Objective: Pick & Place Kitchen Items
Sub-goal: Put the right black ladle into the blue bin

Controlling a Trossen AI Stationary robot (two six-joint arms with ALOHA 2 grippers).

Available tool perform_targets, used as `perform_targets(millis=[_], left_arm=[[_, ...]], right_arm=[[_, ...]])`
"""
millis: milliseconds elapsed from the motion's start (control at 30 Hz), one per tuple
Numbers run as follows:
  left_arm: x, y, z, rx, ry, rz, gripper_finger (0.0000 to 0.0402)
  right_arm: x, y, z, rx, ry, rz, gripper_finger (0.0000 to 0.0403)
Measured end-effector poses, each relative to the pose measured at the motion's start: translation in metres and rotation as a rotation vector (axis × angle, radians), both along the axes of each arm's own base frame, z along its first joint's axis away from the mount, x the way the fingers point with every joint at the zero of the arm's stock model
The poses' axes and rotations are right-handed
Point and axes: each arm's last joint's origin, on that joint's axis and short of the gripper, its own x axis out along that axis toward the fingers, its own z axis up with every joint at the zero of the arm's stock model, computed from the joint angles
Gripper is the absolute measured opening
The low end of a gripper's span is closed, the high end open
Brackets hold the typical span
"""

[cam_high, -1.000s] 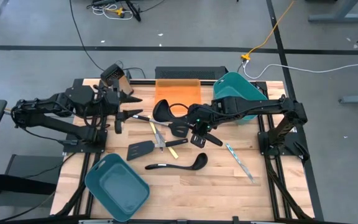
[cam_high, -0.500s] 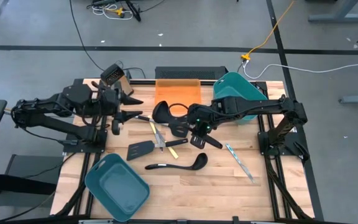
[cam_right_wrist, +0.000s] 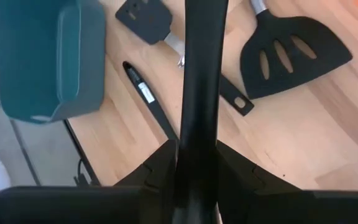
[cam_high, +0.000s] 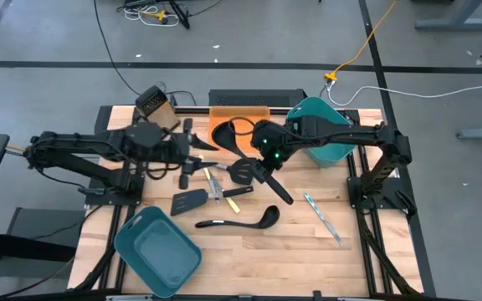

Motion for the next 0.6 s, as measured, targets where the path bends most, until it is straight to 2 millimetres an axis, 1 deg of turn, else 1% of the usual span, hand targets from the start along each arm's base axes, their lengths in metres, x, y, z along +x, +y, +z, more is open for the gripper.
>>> perform_targets(millis=[100,267,367,433,533,600], left_arm=[[0.008,0.000,-0.001,0.046,-0.012,0.022,0.0181],[0.014,0.002,-0.008,0.122,0.030,0.062,0.0181],[0.020,0.002,-0.010,0.188,0.046,0.064,0.0181],[0.023,0.002,-0.016,0.235,0.086,0.069,0.0181],[0.030,0.002,-0.019,0.287,0.096,0.072,0.0181],[0.032,0.003,-0.023,0.311,0.122,0.079,0.0181]], right_arm=[[-0.001,-0.014,0.001,0.030,-0.017,-0.005,0.0089],[-0.002,-0.032,0.003,0.067,-0.057,-0.007,0.0089],[-0.002,-0.038,0.003,0.082,-0.080,0.005,0.0088],[-0.002,-0.041,0.004,0.090,-0.087,0.008,0.0088],[-0.002,-0.042,0.004,0.100,-0.099,0.011,0.0089],[-0.002,-0.043,0.005,0.107,-0.104,0.016,0.0091]])
